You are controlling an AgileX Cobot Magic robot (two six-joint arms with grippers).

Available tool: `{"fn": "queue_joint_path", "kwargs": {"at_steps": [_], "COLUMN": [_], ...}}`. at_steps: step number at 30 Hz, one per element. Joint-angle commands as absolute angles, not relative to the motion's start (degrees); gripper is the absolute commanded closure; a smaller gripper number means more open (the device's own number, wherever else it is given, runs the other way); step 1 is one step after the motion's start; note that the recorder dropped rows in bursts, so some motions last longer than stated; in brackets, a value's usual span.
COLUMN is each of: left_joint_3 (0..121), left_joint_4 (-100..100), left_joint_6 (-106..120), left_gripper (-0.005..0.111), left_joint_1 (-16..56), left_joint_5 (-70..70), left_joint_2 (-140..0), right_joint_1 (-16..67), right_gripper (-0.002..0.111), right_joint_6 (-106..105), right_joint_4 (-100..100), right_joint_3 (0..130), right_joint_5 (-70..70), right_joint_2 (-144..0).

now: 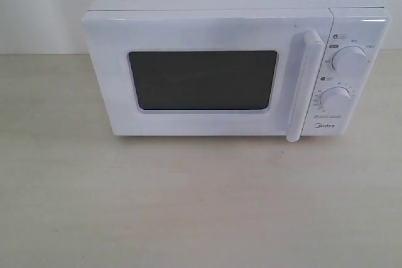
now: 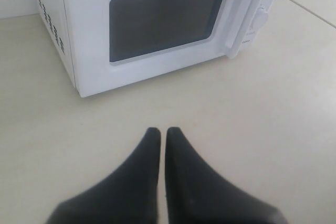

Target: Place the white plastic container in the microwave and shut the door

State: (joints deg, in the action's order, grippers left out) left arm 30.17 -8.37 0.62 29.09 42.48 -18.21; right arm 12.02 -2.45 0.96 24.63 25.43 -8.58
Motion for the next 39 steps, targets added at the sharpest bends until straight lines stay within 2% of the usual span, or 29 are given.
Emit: {"fn": "queue_joint_path", "kwargs": {"at_steps": [1,4,17,19,28,39], "left_joint_3": [29.97,29.97,29.97,29.97,29.97,29.97], "left_joint_4": [-7.92,-7.92,-7.92,-7.92,-7.92,-7.92], "left_joint_6": [0.93,0.93,0.93,0.93,0.93,0.93], "left_gripper": [0.102,0.102,0.102,0.102,0.102,0.102], "left_joint_1": [29.22,29.22,29.22,29.22,29.22,29.22], "left_joint_5": [41.85,41.85,41.76,41.76,41.76,41.99], "left_joint_2": [-17.91,-17.91,-17.75,-17.75,-17.75,-17.75], "right_joint_1": [10.69,9.49,3.05,2.33,2.19,2.31], "right_gripper": [0.109,0.109,0.109,0.109,0.109,0.109], "right_joint_6": [-3.85,-3.96,-2.66,-1.58,-0.99,-1.49], "right_joint_4": [0.77,0.77,-1.71,-2.7,-2.02,-2.02], "right_joint_3": [23.55,20.02,0.0,0.0,0.0,0.0], "right_joint_5": [29.4,25.27,12.57,10.79,19.47,19.47], "right_joint_2": [-3.83,-0.23,0.0,0.0,0.0,0.0]}}
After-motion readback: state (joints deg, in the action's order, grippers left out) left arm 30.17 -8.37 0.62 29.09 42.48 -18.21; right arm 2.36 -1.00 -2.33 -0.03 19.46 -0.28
